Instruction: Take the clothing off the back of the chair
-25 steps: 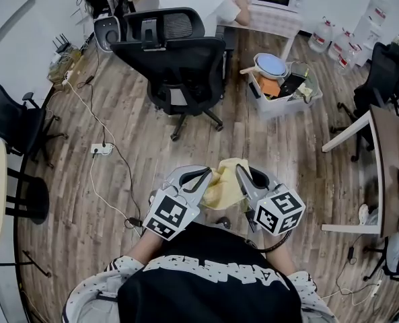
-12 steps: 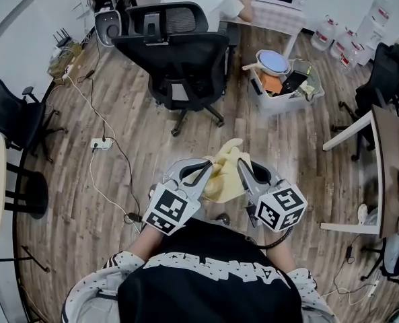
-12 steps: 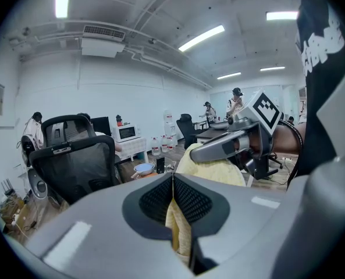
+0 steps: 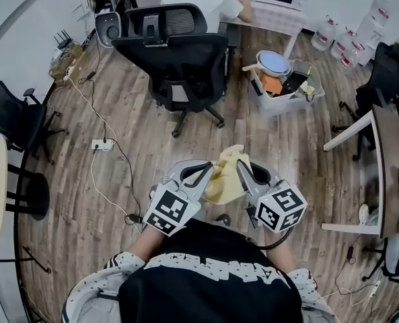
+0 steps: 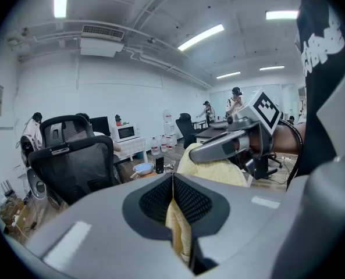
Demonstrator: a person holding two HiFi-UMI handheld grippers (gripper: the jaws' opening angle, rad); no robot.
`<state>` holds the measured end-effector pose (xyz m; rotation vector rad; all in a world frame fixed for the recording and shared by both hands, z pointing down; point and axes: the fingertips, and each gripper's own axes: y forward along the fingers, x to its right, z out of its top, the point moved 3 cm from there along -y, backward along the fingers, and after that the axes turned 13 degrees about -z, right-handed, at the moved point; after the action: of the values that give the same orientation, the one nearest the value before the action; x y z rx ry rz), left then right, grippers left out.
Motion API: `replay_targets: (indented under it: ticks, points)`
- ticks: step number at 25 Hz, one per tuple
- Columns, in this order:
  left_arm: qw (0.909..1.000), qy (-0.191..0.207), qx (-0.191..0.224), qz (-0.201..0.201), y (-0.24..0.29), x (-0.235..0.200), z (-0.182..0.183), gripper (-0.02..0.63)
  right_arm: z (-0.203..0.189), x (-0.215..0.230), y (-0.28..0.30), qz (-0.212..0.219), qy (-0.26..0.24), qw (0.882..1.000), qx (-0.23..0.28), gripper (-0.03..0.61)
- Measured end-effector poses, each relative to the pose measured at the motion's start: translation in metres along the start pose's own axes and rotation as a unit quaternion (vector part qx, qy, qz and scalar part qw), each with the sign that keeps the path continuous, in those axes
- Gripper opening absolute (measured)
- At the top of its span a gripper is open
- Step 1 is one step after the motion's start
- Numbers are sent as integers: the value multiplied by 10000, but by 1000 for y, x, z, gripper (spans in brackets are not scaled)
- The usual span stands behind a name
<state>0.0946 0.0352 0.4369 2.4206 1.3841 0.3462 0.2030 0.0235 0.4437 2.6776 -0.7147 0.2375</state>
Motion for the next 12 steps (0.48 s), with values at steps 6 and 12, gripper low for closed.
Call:
replay_targets:
  ticks: [6,12]
  points:
    - [10000,-4,-28,-19,6,9,0,2,-4,7,-7,0,4,10000,-38,31]
    - [10000,-5,-64,-12,9,13,1,2,-3,12,-11,21,-2,10000,-33,31]
